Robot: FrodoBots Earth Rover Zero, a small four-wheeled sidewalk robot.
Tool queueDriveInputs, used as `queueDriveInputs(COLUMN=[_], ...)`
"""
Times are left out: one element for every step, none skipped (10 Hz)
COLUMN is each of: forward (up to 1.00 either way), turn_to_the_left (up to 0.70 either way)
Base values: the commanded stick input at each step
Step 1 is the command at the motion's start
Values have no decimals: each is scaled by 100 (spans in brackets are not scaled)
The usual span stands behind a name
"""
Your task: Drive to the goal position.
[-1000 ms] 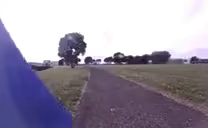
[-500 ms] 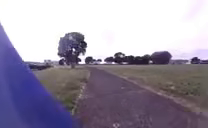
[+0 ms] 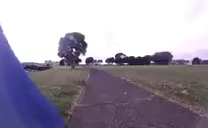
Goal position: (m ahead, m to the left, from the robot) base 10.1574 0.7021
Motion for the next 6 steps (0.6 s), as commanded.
queueDriveInputs(forward=[70, 70, 70, 70, 70, 70], turn_to_the_left=[0, 0, 0, 0, 0, 0])
